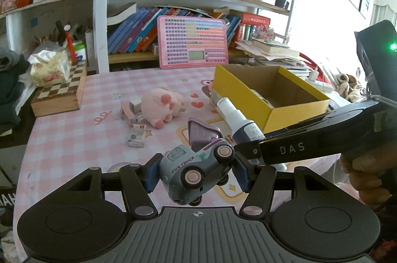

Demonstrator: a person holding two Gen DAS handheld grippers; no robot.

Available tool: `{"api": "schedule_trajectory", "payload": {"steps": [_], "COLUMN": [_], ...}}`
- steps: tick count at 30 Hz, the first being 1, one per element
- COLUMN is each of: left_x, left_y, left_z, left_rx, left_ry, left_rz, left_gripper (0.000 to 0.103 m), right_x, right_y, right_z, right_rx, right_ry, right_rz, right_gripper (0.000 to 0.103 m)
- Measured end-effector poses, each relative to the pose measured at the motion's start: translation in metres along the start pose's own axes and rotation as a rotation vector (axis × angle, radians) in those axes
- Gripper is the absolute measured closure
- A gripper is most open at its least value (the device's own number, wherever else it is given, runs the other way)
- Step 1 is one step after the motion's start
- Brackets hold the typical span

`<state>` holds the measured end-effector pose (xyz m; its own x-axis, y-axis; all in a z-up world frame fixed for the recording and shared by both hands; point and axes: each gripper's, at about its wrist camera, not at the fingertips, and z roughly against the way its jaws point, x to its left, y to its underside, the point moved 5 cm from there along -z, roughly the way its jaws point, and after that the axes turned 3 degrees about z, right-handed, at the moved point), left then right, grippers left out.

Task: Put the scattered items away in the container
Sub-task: 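Lift the grey toy car with the left tool while the right tool lifts the spray bottle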

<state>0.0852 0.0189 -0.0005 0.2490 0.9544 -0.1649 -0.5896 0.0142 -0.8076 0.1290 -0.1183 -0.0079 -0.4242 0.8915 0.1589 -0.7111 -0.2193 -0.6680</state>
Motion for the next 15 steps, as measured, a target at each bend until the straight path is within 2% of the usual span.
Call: {"api": "schedule_trajectory", "payload": {"steps": [6, 15], "left_x": [-0.012, -0.039], "left_y": [0.005, 0.002], "left_z": [0.005, 0.001], "left_rx": [0.011, 0.018], "left_ry": [0.057, 0.141], "left_rz": [-0.009, -0.070], "left_gripper": [0.044, 0.044], "right_x": [-0.002, -0.027], "right_y": [0.015, 0.034], "right_z": [0.016, 0.040], "right_rx": [0.000, -0.009], "right_ry": [0.023, 0.086], "right_rz": [-0.020, -0.107], "right_gripper": [0.072, 0.072]}}
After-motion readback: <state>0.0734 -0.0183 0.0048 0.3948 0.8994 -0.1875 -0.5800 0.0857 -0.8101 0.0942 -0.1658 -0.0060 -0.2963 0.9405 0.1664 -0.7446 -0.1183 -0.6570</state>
